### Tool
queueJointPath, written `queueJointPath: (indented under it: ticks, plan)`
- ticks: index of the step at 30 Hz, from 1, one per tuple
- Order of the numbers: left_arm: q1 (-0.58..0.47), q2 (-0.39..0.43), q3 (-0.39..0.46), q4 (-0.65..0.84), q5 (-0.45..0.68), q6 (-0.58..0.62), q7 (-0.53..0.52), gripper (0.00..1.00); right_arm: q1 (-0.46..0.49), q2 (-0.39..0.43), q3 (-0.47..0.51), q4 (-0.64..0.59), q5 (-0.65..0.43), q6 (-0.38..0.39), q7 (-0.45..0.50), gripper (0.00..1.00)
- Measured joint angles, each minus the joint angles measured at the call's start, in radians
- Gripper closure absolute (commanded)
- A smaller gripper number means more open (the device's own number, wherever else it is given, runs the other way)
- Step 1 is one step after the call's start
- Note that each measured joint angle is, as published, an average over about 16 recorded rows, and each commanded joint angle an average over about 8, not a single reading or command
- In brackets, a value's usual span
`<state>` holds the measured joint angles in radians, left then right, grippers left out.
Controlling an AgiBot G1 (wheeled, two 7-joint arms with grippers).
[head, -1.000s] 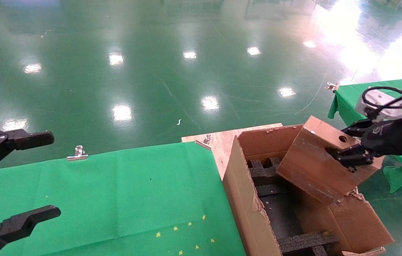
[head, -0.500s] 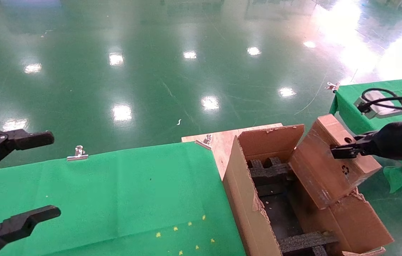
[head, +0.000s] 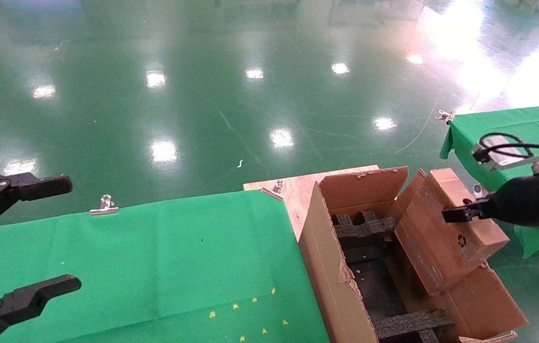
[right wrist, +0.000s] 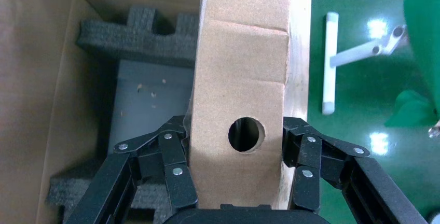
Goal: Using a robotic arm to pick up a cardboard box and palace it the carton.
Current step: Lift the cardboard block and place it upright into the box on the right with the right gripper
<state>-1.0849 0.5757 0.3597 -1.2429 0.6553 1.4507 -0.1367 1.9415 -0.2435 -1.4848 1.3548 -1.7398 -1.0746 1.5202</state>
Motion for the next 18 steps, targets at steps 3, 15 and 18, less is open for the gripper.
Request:
queueJointPath:
  ticks: [3,15,18]
  plan:
    - [0.000,0.000,0.000,0.000,0.000,0.000,0.000,0.00,-0.010,0.001,-0.006,0.001,-0.005,0.004,0.011,1.00]
    - [0.000,0.000,0.000,0.000,0.000,0.000,0.000,0.00,-0.059,0.001,-0.033,0.002,-0.024,0.063,0.032,1.00]
    - [0.000,0.000,0.000,0.000,0.000,0.000,0.000,0.00,-0.073,-0.003,-0.040,0.001,-0.031,0.083,0.042,1.00]
